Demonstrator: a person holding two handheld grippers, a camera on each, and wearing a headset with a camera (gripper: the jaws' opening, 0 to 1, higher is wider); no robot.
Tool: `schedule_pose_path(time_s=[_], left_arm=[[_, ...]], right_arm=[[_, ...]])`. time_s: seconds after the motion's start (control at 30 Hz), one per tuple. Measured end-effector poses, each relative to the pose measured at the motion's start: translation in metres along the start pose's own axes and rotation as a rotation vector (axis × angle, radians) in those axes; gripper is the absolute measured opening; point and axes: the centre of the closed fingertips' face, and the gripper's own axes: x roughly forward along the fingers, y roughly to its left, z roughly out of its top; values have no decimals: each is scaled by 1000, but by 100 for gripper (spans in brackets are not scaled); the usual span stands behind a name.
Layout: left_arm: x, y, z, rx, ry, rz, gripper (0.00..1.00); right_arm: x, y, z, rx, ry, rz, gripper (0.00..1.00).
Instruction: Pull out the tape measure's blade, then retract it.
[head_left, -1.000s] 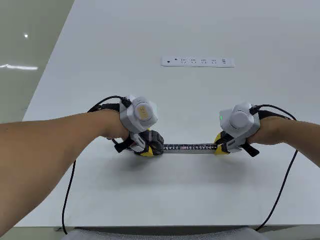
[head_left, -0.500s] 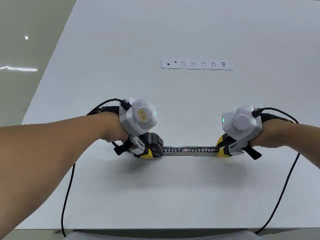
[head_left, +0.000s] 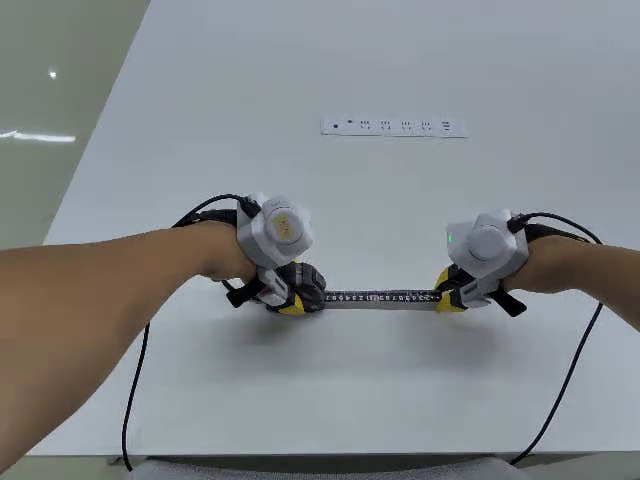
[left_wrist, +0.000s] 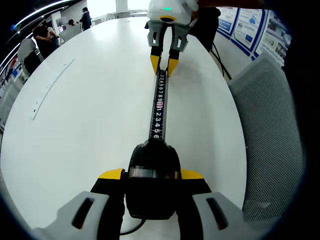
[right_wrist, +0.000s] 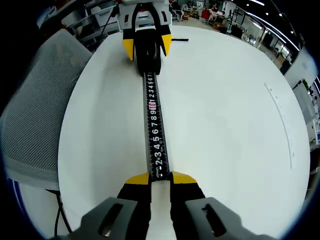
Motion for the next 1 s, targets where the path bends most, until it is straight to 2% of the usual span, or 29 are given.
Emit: schedule_pose_path(time_s=[1.0], left_arm=[[-1, -3, 1, -1, -2, -2, 36]], right_arm=[[-6, 3, -6, 18, -16, 2, 12]])
